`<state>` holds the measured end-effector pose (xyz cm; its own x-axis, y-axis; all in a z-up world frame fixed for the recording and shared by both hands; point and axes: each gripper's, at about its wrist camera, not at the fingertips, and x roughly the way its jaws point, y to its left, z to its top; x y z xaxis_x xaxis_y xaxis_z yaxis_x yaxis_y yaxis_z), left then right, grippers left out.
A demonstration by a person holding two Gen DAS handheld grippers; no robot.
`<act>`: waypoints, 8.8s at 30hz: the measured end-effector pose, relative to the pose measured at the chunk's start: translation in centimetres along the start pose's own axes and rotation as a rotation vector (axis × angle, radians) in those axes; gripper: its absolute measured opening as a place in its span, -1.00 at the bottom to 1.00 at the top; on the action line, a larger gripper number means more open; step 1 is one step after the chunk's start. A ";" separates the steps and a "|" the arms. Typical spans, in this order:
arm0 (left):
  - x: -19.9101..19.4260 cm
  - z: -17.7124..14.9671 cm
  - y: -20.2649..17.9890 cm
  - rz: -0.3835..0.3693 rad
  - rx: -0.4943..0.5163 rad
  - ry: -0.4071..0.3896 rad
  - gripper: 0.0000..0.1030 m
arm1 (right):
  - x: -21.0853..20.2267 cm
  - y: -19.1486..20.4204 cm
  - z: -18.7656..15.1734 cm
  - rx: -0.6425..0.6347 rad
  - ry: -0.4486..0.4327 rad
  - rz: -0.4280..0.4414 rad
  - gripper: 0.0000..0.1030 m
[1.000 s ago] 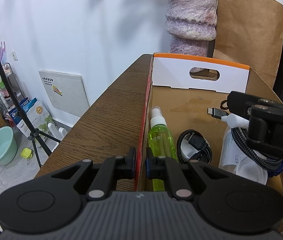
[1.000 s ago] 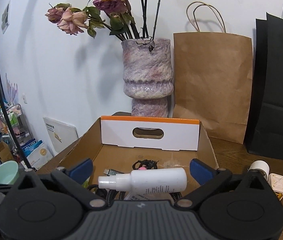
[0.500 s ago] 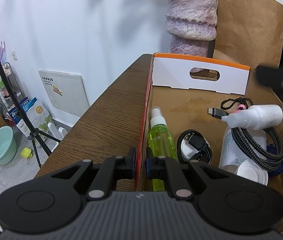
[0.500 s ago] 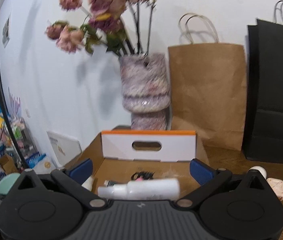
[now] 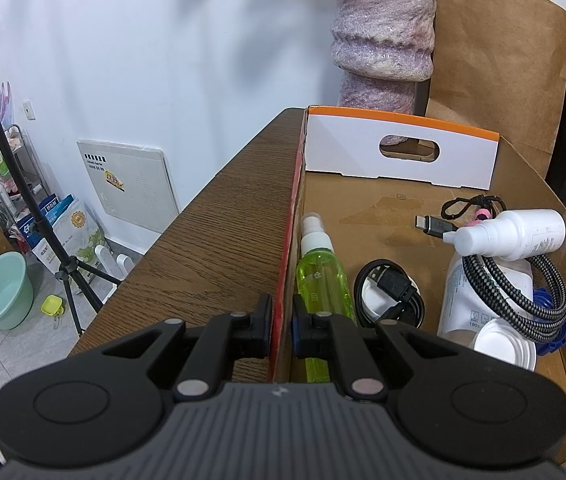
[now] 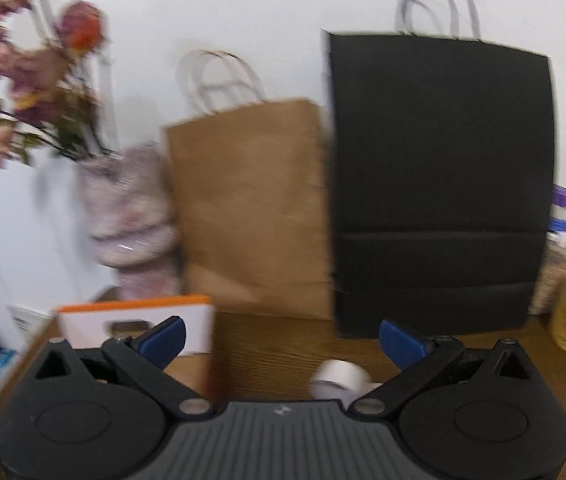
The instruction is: Organize rigid objects
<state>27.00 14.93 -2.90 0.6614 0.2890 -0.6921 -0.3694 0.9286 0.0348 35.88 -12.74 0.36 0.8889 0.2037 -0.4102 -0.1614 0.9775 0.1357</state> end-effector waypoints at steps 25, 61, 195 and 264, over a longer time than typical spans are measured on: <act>0.0 0.0 0.0 0.000 0.001 0.000 -0.81 | 7.9 -4.3 -5.3 -0.021 0.263 -0.132 0.02; 0.0 0.0 0.0 0.000 0.000 0.000 -0.81 | 0.3 -0.1 -1.5 -0.073 0.022 0.030 -0.26; 0.0 0.0 -0.1 -0.002 -0.001 -0.001 -0.81 | -2.2 8.4 -1.2 -0.248 0.035 0.383 1.00; -25.9 -19.6 -2.1 -0.213 0.130 -0.320 1.00 | -32.6 -2.0 -15.9 -0.176 0.010 0.159 1.00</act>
<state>-2.13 0.95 0.77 0.8915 0.1256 -0.4352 -0.1301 0.9913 0.0196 0.46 -20.46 -0.87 0.8419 0.3557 -0.4057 -0.3723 0.9272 0.0404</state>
